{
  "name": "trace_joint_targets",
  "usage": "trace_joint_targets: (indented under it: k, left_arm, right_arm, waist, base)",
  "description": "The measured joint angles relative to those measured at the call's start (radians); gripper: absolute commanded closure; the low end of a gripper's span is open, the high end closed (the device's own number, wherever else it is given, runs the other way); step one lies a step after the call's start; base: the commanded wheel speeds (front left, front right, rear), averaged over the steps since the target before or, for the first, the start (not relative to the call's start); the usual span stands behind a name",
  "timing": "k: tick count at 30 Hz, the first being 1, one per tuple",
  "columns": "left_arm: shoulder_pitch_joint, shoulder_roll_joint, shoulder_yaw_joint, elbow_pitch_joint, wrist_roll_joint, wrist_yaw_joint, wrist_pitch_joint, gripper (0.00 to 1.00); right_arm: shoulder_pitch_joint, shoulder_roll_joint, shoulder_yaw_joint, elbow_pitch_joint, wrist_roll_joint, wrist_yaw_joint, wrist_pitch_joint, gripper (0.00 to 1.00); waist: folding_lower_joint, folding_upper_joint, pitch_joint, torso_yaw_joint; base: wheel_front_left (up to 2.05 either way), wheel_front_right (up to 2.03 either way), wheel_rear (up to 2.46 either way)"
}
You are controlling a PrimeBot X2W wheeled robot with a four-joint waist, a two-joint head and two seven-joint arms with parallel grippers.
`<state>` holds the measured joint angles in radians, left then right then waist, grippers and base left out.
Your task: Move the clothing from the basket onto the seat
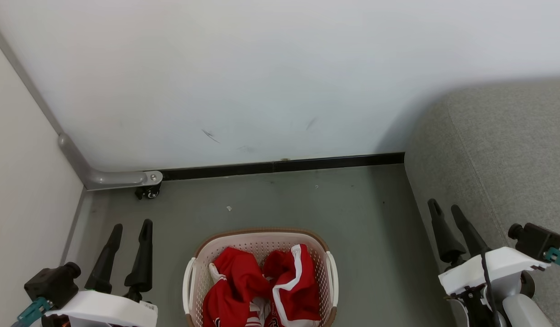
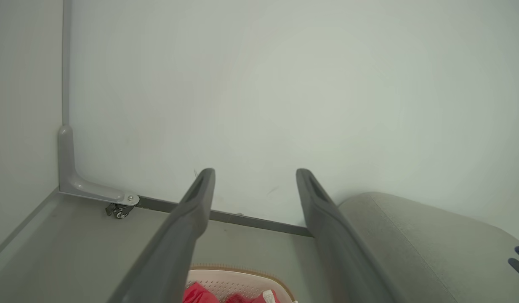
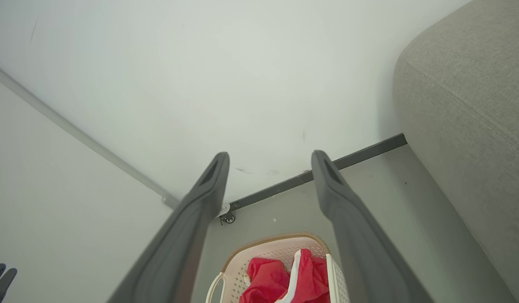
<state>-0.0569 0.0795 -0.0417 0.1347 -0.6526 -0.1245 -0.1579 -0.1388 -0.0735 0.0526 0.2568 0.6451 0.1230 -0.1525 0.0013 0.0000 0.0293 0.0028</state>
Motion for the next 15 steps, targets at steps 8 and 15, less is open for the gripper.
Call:
trace_joint_targets:
  k: [8,15]
  left_arm:
    - [-0.004,-0.009,0.002,-0.015,0.114,-0.001,-0.030,0.00]
    - [-0.016,-0.011,0.003,-0.028,0.230,-0.001,-0.060,0.00]
  right_arm:
    - [-0.012,0.001,0.016,-0.015,-0.108,0.000,-0.029,0.00]
    - [-0.014,0.002,0.028,-0.022,-0.218,0.000,-0.060,0.00]
  waist:
    - [-0.0004,0.0000,0.005,0.000]
    - [-0.0006,0.0000,0.009,-0.001]
  base:
    - [0.00,0.00,0.00]
    - [0.00,0.00,0.00]
